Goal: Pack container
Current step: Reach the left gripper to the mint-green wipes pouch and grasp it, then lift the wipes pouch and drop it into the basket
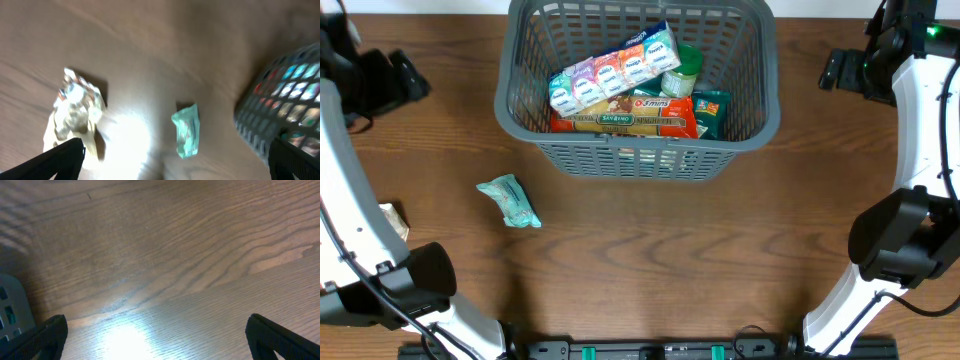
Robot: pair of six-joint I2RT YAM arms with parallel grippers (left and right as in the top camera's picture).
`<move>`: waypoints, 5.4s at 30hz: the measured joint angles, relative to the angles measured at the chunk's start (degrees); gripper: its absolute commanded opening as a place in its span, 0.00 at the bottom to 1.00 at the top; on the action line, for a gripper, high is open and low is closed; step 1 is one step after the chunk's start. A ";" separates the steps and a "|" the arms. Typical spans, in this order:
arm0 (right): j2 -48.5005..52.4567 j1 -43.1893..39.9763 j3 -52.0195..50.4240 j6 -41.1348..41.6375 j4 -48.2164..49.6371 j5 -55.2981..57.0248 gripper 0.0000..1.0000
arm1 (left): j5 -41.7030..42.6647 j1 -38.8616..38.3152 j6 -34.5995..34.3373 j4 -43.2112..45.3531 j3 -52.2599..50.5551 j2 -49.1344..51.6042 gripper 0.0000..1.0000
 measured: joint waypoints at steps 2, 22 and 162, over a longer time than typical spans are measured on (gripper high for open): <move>0.00 0.00 0.00 0.00 0.00 0.00 0.99 | 0.02 -0.24 -0.35 0.81 -4.96 0.00 0.99; 0.00 0.02 0.00 0.00 -1.81 0.00 0.99 | 3.98 -9.53 -7.76 35.01 -53.53 -0.15 0.99; 0.00 0.02 0.00 0.02 -4.52 0.00 0.99 | 4.46 -38.69 56.94 47.39 -35.41 1.44 0.93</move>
